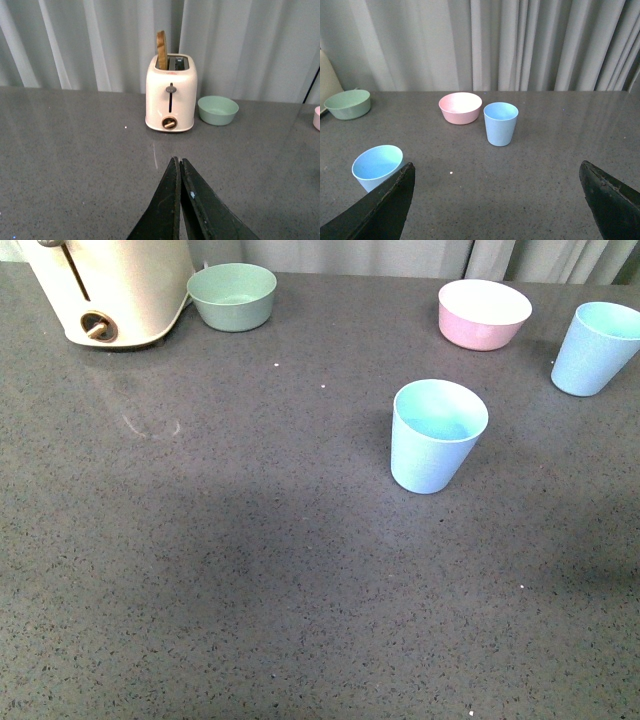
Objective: Stack blue cups with both arms
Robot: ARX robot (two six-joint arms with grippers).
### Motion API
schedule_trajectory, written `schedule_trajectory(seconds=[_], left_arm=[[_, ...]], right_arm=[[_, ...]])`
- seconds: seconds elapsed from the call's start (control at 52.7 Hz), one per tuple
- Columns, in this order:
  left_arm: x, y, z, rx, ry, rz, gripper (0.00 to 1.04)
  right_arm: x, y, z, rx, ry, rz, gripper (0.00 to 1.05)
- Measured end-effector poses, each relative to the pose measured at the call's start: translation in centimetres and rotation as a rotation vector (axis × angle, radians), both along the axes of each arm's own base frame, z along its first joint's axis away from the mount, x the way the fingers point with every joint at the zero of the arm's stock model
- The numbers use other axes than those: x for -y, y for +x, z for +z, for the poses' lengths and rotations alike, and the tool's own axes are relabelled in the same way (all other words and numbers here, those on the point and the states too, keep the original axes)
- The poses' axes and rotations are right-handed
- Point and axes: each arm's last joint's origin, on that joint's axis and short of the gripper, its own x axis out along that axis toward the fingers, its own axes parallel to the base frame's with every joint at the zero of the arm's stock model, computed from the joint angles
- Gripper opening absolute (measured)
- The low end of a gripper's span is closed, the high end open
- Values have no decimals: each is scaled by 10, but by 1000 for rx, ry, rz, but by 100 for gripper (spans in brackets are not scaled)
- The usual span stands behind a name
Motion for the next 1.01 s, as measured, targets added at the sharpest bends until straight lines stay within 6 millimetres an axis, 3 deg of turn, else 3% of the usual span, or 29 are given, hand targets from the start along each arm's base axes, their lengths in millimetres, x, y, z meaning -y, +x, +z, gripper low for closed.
schedule_trajectory(seconds=[0.152,0.361,0.493,0.626,0.74,0.816,0.892,1.006], left_arm=[[0,0,0,1,-1,0,3],[0,0,0,1,0,0,49],[0,0,0,1,0,0,69],[0,0,0,1,0,0,97],[0,0,0,1,2,0,96],[0,0,0,0,2,0,96],[0,0,0,0,2,0,96],[0,0,0,1,2,0,96]], right_arm=[[0,0,0,0,0,0,96],[0,0,0,0,0,0,96],[0,0,0,0,0,0,96],[0,0,0,0,0,0,96],[0,0,0,0,0,0,96],[1,3,-5,-164,47,-29,96],[6,10,-5,-222,59,-18,96],[22,40,27,-184,-19,-16,96]])
